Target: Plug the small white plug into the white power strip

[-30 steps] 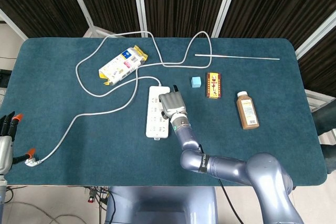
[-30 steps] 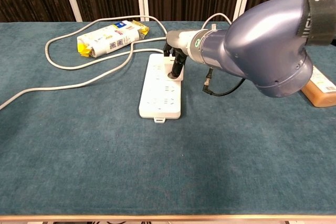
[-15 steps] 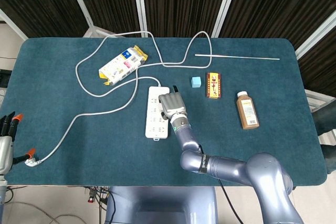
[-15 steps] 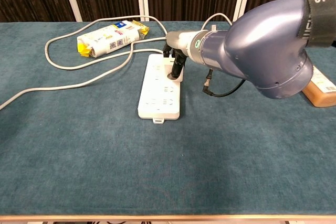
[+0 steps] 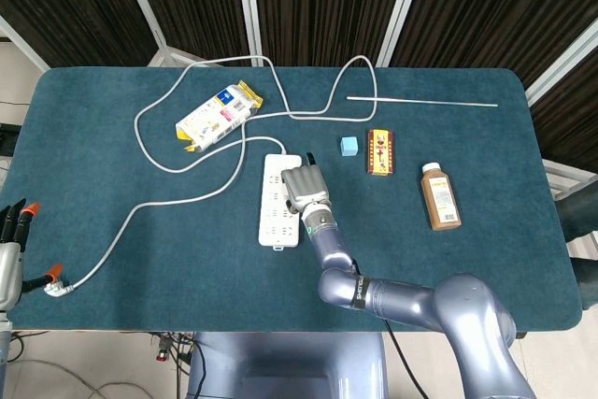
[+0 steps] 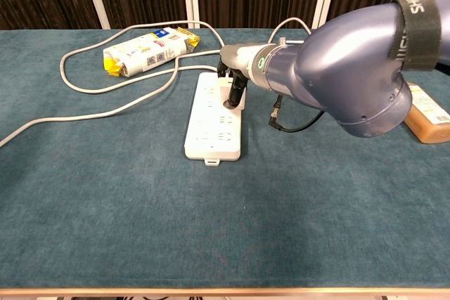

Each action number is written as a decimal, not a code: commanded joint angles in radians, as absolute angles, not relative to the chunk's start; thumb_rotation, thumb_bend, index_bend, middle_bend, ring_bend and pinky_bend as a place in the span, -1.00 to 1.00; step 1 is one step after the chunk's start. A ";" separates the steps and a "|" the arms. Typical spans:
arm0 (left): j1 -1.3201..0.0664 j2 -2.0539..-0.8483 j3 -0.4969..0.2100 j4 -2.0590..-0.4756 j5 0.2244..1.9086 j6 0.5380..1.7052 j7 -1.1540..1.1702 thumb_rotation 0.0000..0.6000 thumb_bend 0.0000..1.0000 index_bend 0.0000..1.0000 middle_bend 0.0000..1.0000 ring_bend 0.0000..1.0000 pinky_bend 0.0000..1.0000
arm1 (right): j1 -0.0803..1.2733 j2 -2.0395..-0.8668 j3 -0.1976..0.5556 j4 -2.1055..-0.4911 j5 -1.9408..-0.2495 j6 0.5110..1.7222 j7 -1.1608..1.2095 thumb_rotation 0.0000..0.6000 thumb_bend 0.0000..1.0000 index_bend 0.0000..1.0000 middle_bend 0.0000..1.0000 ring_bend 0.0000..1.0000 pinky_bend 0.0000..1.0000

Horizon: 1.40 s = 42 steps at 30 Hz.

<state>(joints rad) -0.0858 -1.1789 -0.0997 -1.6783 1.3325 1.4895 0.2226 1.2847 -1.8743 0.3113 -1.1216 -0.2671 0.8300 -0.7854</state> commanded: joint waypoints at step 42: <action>-0.087 -1.177 -0.099 -1.678 1.331 1.485 0.218 1.00 -0.75 -0.77 -1.00 -1.00 -1.00 | 1.264 -1.646 0.342 -1.463 -0.162 0.925 -0.868 1.00 -0.34 -0.93 -0.82 -0.89 -1.00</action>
<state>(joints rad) -0.0868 -1.1768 -0.0991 -1.6781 1.3316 1.4849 0.2183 1.2803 -1.7137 0.3229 -1.3801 -0.1665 0.8919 -0.8794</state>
